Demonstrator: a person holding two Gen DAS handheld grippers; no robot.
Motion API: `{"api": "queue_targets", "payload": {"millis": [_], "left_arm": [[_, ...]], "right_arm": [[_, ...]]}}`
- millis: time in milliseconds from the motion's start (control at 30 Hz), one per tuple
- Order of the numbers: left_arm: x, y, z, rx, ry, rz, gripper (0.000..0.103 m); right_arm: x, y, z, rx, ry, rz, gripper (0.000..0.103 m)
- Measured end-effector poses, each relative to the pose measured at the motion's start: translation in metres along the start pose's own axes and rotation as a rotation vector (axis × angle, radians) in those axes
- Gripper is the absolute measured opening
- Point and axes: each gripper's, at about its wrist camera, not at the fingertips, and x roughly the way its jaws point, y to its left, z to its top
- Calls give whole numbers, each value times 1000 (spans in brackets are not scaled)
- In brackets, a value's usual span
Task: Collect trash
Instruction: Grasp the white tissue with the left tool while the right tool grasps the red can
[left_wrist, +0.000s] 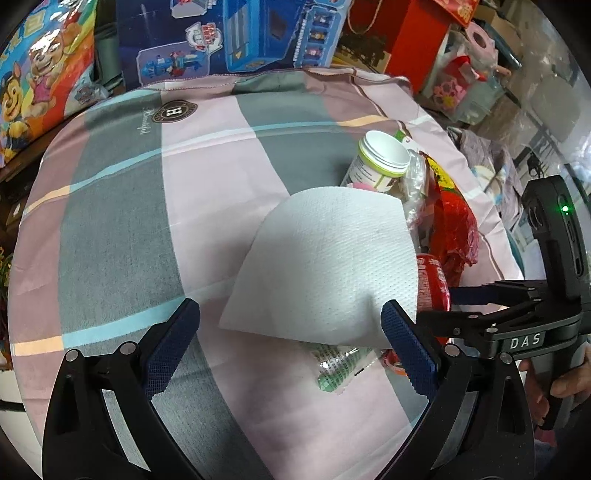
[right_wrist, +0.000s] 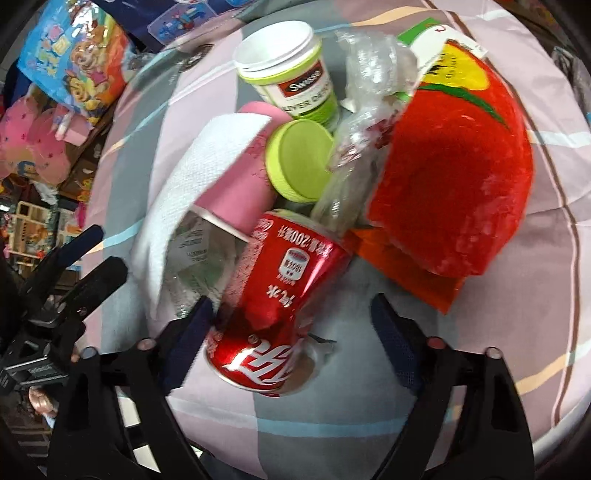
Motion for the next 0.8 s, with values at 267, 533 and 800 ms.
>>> {"api": "queue_targets", "payload": {"millis": [267,533,800], "left_arm": [[18,-12,9,50,30,-15,99],[51,-6,20,60,83,4,98],[39,-22,15,81,39,-32,27]], "right_arm": [[-19,-6,-6,-30,-41,-29,49],[-21,-21,-12,-2,-36,-18,48],[-19,-19,-11,-6,-26,-23,50]]}}
